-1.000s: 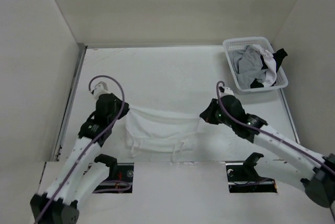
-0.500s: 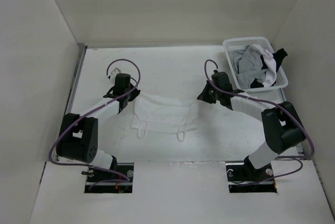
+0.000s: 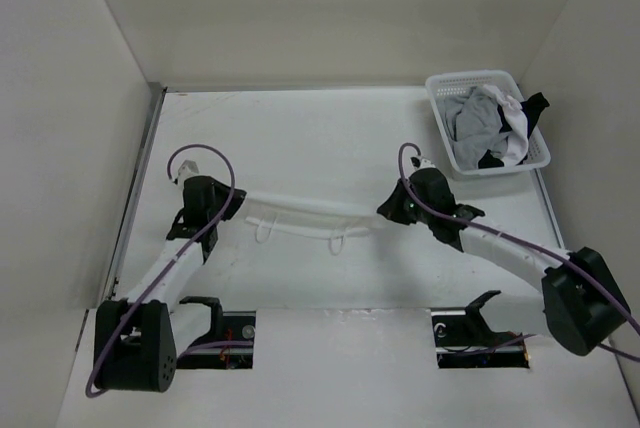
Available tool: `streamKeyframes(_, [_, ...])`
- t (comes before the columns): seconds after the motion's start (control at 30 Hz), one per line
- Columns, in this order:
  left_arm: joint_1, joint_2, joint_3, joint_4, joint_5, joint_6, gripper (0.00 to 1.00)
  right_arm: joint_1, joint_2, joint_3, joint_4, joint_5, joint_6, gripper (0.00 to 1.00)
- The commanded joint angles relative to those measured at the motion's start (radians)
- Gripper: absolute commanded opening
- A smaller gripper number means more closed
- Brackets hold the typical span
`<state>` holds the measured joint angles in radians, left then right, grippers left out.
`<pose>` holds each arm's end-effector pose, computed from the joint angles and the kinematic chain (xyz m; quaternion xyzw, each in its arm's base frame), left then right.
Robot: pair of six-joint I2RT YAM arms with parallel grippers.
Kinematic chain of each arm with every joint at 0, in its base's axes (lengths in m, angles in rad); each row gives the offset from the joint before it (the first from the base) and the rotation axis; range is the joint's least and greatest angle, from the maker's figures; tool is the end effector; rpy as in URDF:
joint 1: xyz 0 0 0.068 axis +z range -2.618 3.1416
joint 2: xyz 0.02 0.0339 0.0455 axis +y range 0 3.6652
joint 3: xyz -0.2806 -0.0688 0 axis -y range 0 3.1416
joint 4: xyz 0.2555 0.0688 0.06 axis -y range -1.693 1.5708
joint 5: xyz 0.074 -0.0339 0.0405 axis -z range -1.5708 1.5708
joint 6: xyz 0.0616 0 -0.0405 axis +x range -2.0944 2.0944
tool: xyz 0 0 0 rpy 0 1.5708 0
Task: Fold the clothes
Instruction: Fold the tank top
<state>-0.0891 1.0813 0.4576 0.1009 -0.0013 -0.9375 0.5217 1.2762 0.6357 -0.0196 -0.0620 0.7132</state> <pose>0.2470 -0.0220 0.1929 -0.3567 0.7890 -0.2452 0.4361 0.2463 0.1460 0.1944 0.0723 0.8949 0.2772 0.3423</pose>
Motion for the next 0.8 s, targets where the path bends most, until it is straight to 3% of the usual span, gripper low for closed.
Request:
streamKeyframes(0.0, [0.054,-0.089,-0.059,0.013,0.086,-0.017,0.03,0.057,-0.075,-0.028,0.006,0.040,0.025,0.03])
streamKeyframes(0.27, [0.119,-0.225,-0.158,-0.044,0.139,-0.012,0.03,0.226,-0.136,-0.085,-0.069,0.145,0.087,0.04])
streamKeyframes(0.57, [0.139,-0.208,-0.250,-0.070,0.141,-0.004,0.05,0.254,-0.075,-0.156,-0.062,0.163,0.141,0.06])
streamKeyframes(0.67, [0.165,-0.213,-0.269,-0.086,0.141,-0.006,0.14,0.274,-0.060,-0.153,-0.069,0.165,0.147,0.07])
streamKeyframes(0.77, [0.183,-0.268,-0.270,-0.101,0.158,-0.012,0.32,0.289,-0.073,-0.149,-0.092,0.194,0.155,0.20])
